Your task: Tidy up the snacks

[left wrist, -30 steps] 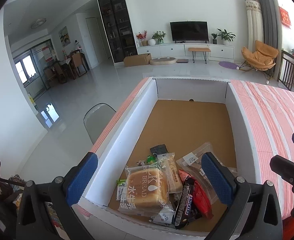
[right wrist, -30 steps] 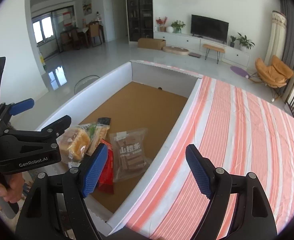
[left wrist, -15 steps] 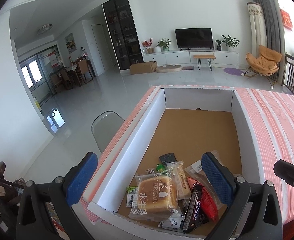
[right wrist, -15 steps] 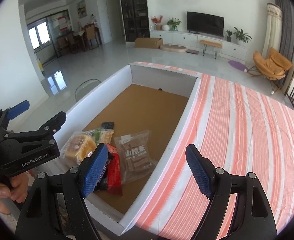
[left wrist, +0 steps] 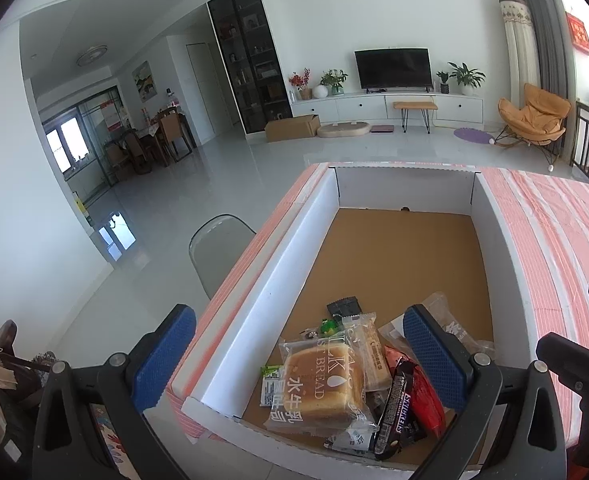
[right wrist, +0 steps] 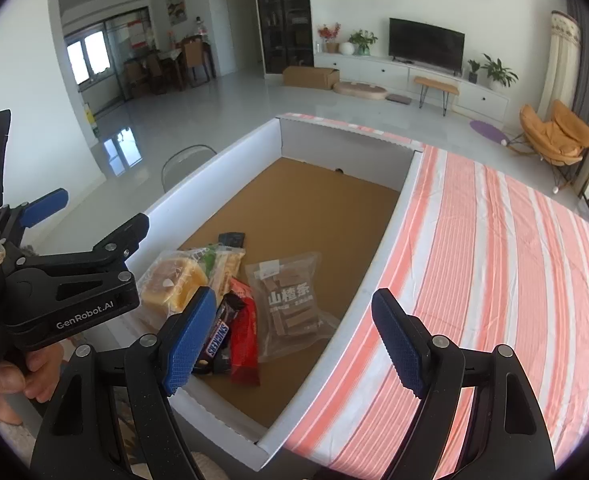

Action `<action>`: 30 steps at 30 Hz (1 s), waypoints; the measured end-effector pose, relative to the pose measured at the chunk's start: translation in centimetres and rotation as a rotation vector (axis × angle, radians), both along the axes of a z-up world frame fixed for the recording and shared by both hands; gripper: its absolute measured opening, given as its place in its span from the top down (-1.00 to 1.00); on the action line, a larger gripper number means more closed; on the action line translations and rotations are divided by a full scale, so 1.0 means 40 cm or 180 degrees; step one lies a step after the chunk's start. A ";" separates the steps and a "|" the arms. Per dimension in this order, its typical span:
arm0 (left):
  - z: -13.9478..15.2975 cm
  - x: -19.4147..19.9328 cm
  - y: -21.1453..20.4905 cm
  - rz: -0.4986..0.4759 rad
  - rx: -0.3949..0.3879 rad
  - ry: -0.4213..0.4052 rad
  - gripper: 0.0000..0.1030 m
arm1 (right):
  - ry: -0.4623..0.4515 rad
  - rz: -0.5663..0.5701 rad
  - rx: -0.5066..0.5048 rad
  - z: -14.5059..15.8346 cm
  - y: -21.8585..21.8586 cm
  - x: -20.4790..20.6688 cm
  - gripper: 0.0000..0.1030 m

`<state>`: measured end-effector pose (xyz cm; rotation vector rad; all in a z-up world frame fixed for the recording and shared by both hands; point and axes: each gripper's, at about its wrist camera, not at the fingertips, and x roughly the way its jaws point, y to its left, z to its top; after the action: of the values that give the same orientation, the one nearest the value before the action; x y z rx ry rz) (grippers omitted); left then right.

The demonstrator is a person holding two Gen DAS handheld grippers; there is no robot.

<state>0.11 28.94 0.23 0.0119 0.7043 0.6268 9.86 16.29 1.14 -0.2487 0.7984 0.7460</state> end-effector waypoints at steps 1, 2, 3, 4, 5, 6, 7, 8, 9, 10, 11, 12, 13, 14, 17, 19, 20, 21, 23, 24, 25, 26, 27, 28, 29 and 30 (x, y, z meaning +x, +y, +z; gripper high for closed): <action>-0.001 0.000 0.000 0.0001 0.0000 0.0005 -0.99 | 0.0003 0.0006 -0.0006 -0.002 0.004 -0.004 -0.61; -0.002 0.000 0.000 0.0006 0.0003 0.0007 -0.99 | 0.0007 0.0011 -0.0013 -0.004 0.006 -0.005 -0.61; -0.002 0.000 0.001 0.0013 0.0009 0.0009 -0.99 | 0.0009 0.0017 -0.0019 -0.005 0.007 -0.006 -0.61; -0.002 0.000 0.001 0.0019 0.0015 0.0010 -0.99 | 0.0010 0.0026 -0.0026 -0.006 0.009 -0.007 -0.61; -0.002 -0.001 0.002 0.0025 0.0017 0.0011 -0.99 | 0.0013 0.0033 -0.0033 -0.007 0.012 -0.007 -0.61; -0.001 -0.001 0.003 0.0029 0.0017 0.0013 -0.99 | 0.0016 0.0040 -0.0038 -0.008 0.014 -0.008 -0.61; -0.001 -0.002 0.004 0.0032 0.0017 0.0015 -0.99 | 0.0018 0.0049 -0.0043 -0.007 0.018 -0.010 -0.61; -0.003 -0.001 0.006 0.0032 0.0015 0.0015 -0.99 | 0.0018 0.0059 -0.0049 -0.008 0.022 -0.012 -0.61; -0.003 -0.001 0.006 0.0031 0.0014 0.0016 -0.99 | 0.0015 0.0069 -0.0054 -0.008 0.024 -0.014 -0.61; -0.003 -0.001 0.006 0.0032 0.0015 0.0017 -0.99 | 0.0010 0.0078 -0.0060 -0.009 0.026 -0.015 -0.61; -0.003 -0.002 0.006 0.0033 0.0017 0.0016 -0.99 | 0.0008 0.0089 -0.0066 -0.009 0.028 -0.016 -0.61; -0.003 -0.002 0.006 0.0030 0.0015 0.0012 -0.99 | 0.0005 0.0097 -0.0073 -0.012 0.031 -0.019 -0.61; -0.003 -0.002 0.006 0.0030 0.0014 0.0013 -0.99 | 0.0004 0.0102 -0.0081 -0.014 0.034 -0.020 -0.61; -0.003 -0.002 0.006 0.0032 0.0011 0.0013 -0.99 | 0.0006 0.0110 -0.0088 -0.016 0.035 -0.021 -0.61; -0.003 0.000 0.007 0.0021 0.0003 0.0016 -0.99 | 0.0004 0.0117 -0.0110 -0.021 0.037 -0.023 -0.61; -0.006 0.001 0.009 0.0018 0.0004 0.0021 -0.99 | 0.0006 0.0117 -0.0117 -0.022 0.039 -0.023 -0.61; -0.006 0.001 0.009 0.0018 0.0003 0.0021 -0.99 | 0.0007 0.0116 -0.0123 -0.024 0.039 -0.024 -0.61; -0.006 0.000 0.008 0.0017 0.0001 0.0020 -0.99 | 0.0007 0.0114 -0.0127 -0.025 0.039 -0.024 -0.61; -0.007 0.002 0.009 0.0018 0.0003 0.0021 -0.99 | 0.0009 0.0107 -0.0136 -0.027 0.038 -0.022 -0.61; -0.007 0.002 0.009 0.0020 0.0006 0.0020 -0.99 | 0.0010 0.0105 -0.0136 -0.027 0.037 -0.022 -0.61; -0.008 0.002 0.010 0.0021 0.0010 0.0017 -0.99 | 0.0011 0.0105 -0.0136 -0.028 0.037 -0.022 -0.61; -0.011 0.002 0.011 0.0023 0.0014 0.0014 -0.99 | 0.0010 0.0106 -0.0137 -0.027 0.037 -0.022 -0.61; -0.013 0.002 0.012 0.0022 0.0014 0.0010 -0.99 | 0.0011 0.0106 -0.0136 -0.028 0.037 -0.022 -0.61; -0.013 0.002 0.012 0.0019 0.0010 0.0010 -0.99 | 0.0010 0.0108 -0.0137 -0.028 0.037 -0.022 -0.61; -0.013 0.002 0.012 0.0012 0.0001 0.0006 -0.99 | 0.0012 0.0108 -0.0137 -0.028 0.037 -0.021 -0.61; -0.013 0.002 0.014 -0.0002 -0.0018 0.0001 -0.99 | 0.0016 0.0108 -0.0137 -0.029 0.037 -0.021 -0.61</action>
<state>0.20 29.50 -0.29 0.0070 0.7063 0.6243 9.03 17.76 0.00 -0.2998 0.8175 0.7622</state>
